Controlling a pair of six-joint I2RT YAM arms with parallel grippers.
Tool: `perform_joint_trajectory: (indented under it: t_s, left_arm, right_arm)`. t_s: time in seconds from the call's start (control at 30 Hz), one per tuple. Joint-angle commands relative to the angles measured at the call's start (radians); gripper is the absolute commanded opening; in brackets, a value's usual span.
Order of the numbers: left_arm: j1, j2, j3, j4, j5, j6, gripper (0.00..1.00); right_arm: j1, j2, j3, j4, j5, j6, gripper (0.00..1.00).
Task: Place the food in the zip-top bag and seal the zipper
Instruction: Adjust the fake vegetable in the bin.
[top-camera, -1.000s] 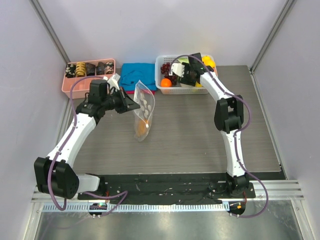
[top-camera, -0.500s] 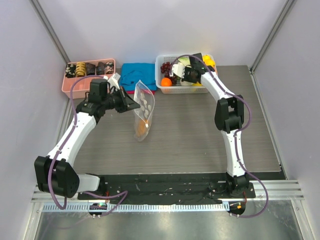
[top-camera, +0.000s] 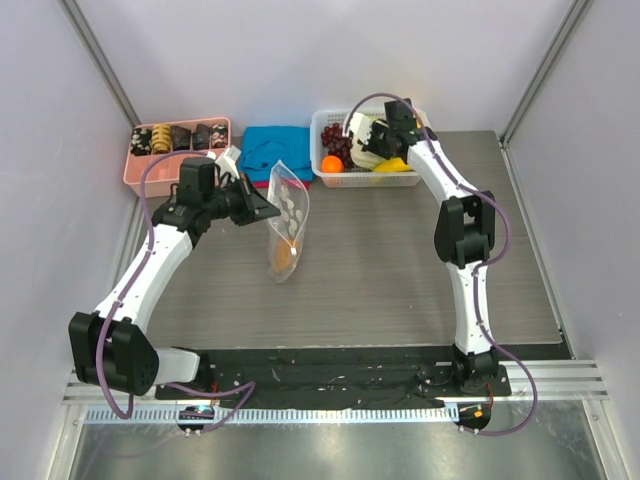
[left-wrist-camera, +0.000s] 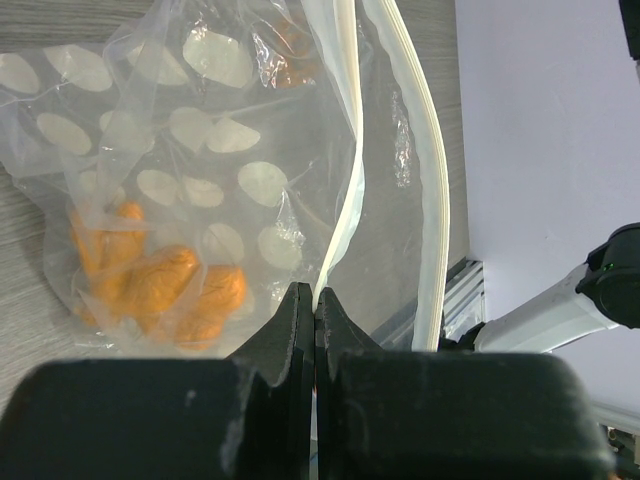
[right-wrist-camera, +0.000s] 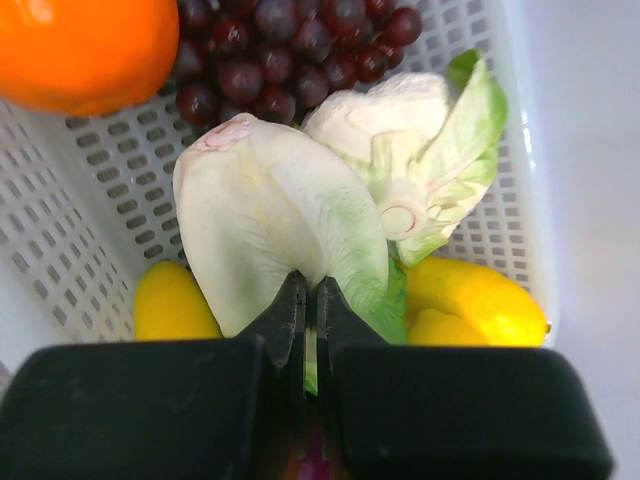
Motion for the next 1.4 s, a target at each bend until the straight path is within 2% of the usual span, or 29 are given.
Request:
perform_joint_trajectory:
  t_s: [0.0,0.13,0.3,0.6,0.73,0.87,1.17,1.2,1.27,1.3,1.33,1.37]
  left_arm:
    - [0.003,-0.004,0.042,0.003,0.003,0.022,0.00]
    - [0.003,-0.001,0.042,0.001,0.003,0.025,0.00]
    - [0.005,0.005,0.042,0.003,-0.006,0.020,0.00]
    - [0.006,0.019,0.043,-0.007,-0.025,0.015,0.00]
    - [0.005,0.034,0.051,-0.002,-0.022,0.008,0.00]
    - [0.005,0.042,0.058,-0.002,-0.022,0.005,0.00]
    - [0.006,0.036,0.061,-0.010,-0.031,0.012,0.00]
    - [0.005,0.036,0.063,-0.011,-0.032,0.017,0.00]
    - [0.005,0.036,0.065,-0.019,-0.032,0.025,0.00]
    - [0.005,0.037,0.068,-0.022,-0.032,0.026,0.00]
    - [0.005,0.037,0.068,-0.024,-0.032,0.028,0.00]
    - [0.005,0.037,0.068,-0.025,-0.034,0.029,0.00]
  right_arm:
    - [0.007,-0.124,0.011,0.132,-0.087,0.106,0.01]
    - [0.005,-0.156,-0.010,0.172,-0.110,0.176,0.01]
    - [0.005,-0.217,-0.117,0.354,-0.122,0.254,0.01]
    - [0.005,-0.293,-0.191,0.497,-0.127,0.290,0.01]
    - [0.008,-0.331,-0.246,0.512,-0.130,0.168,0.01]
    - [0.021,-0.334,-0.298,0.482,-0.047,0.013,0.01]
    - [0.036,-0.188,-0.285,0.442,0.089,-0.051,0.01]
    - [0.036,-0.175,-0.273,0.443,0.102,-0.045,0.04]
    - [0.042,-0.142,-0.256,0.442,0.111,-0.017,0.20]
    - [0.041,-0.138,-0.236,0.436,0.108,0.038,0.43]
    - [0.042,-0.133,-0.225,0.431,0.108,0.070,0.55]
    - [0.041,-0.136,-0.216,0.422,0.102,0.102,0.75]
